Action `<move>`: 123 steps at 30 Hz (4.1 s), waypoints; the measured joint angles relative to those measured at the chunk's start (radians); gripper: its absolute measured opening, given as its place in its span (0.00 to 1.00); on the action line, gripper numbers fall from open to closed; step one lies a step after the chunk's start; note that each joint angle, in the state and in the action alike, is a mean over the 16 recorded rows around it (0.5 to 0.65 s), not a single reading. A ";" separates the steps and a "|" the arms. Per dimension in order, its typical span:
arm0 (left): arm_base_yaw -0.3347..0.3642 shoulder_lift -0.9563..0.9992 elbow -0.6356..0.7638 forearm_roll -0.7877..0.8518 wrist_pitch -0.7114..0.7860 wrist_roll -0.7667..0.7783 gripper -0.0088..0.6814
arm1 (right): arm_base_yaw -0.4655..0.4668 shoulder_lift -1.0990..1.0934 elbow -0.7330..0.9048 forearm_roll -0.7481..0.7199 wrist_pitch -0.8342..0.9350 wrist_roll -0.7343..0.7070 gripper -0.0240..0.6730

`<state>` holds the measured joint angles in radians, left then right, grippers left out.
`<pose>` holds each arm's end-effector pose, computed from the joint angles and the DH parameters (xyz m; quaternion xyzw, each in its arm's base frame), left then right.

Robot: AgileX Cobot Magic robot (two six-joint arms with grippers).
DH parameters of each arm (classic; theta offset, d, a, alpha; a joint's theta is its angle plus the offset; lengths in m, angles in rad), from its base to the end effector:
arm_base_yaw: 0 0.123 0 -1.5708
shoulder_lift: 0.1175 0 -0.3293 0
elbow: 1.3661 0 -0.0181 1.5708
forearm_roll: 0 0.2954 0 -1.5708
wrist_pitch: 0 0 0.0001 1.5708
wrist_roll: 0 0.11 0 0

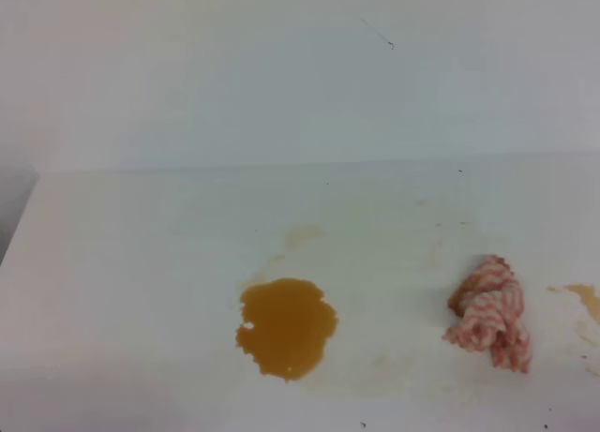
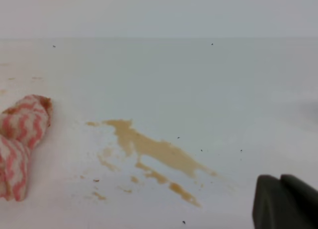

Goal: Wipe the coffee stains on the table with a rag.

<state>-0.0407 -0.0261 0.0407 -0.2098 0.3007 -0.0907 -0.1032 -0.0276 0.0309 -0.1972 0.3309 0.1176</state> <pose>0.0721 -0.0097 0.1683 -0.0785 0.7770 -0.1269 0.6116 0.0703 -0.0143 0.1691 0.0330 0.7861 -0.0780 0.6122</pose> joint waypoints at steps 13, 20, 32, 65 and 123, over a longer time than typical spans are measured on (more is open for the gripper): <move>0.000 0.000 0.000 0.000 0.000 0.000 0.01 | 0.000 0.000 0.000 0.000 0.000 0.000 0.03; 0.000 -0.001 0.000 0.000 0.000 0.000 0.01 | 0.000 0.000 0.000 0.000 0.000 0.000 0.03; 0.000 -0.003 0.000 0.000 0.000 0.000 0.01 | 0.000 0.000 0.000 -0.001 0.000 0.000 0.03; 0.000 -0.004 0.000 0.000 0.000 0.000 0.01 | 0.000 0.000 0.000 0.024 -0.193 0.019 0.03; 0.000 -0.002 -0.003 0.000 0.000 0.000 0.01 | 0.094 0.920 -0.891 0.667 0.515 -0.516 0.04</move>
<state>-0.0406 -0.0281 0.0382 -0.2098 0.3010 -0.0907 -0.0091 0.8925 -0.8599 0.4696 0.8457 -0.3979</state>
